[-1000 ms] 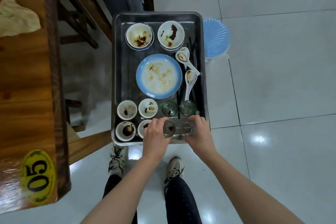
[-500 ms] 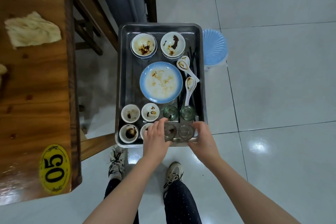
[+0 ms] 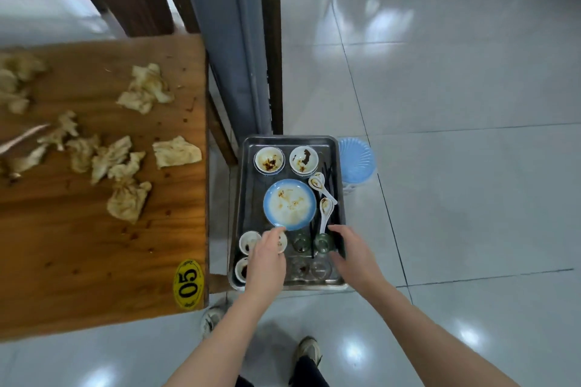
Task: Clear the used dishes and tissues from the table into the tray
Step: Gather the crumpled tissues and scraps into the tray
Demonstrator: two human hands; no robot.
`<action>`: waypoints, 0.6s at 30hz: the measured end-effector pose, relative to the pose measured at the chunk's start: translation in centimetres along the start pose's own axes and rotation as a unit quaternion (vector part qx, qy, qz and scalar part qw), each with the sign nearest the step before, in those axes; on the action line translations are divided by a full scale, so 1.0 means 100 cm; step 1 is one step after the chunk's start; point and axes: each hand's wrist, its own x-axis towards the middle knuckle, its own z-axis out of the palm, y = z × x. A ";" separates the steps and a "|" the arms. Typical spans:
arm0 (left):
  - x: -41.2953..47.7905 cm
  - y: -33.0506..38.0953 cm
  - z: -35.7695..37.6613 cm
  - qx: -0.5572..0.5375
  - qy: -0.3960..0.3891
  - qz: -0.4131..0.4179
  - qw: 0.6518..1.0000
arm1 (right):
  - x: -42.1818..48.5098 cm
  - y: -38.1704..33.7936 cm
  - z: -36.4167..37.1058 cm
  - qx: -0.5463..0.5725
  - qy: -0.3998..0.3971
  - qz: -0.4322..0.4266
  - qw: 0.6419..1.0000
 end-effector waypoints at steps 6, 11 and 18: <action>-0.017 0.026 -0.093 0.006 0.062 0.024 0.998 | -0.001 -0.081 -0.031 -0.010 0.016 -0.058 0.998; -0.032 0.012 -0.166 0.025 0.110 0.033 0.993 | 0.000 -0.149 -0.029 -0.025 0.023 -0.110 0.993; -0.043 -0.050 -0.262 0.053 0.157 0.021 0.986 | 0.005 -0.248 0.015 -0.021 0.024 -0.195 0.980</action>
